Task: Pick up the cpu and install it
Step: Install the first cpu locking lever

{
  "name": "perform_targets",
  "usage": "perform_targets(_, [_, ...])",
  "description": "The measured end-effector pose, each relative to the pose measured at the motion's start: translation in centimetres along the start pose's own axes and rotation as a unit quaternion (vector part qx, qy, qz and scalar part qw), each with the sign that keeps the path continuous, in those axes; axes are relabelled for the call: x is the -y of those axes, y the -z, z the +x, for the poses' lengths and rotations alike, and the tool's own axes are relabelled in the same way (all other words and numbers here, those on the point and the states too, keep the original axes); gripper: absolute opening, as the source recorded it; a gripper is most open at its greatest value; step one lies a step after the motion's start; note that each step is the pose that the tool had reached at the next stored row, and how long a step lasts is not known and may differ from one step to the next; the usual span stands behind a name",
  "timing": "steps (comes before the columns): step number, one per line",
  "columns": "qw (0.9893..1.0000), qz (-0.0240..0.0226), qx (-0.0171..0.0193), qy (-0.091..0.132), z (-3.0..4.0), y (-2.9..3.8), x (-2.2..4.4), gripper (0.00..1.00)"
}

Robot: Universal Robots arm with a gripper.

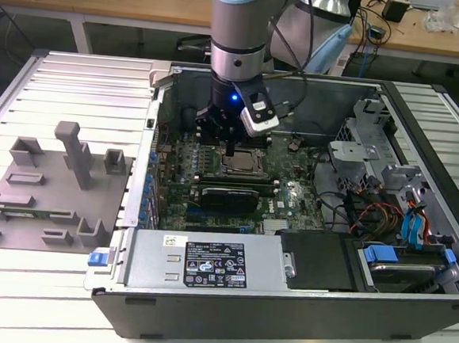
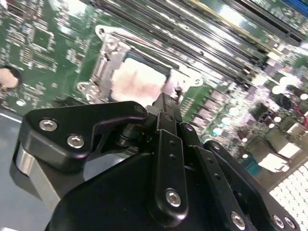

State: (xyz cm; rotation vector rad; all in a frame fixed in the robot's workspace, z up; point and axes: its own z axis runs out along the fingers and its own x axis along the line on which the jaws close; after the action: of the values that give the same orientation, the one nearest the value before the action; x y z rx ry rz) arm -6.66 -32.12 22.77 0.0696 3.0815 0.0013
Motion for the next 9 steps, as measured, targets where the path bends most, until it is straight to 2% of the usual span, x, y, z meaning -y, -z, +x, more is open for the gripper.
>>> perform_targets(5, [1.0000,-0.0004,0.0088,0.000,1.79,0.10,0.08,0.11])
perform_targets(9, [0.9999,-0.0005,0.0117,0.000,2.39,0.14,0.11,0.11])
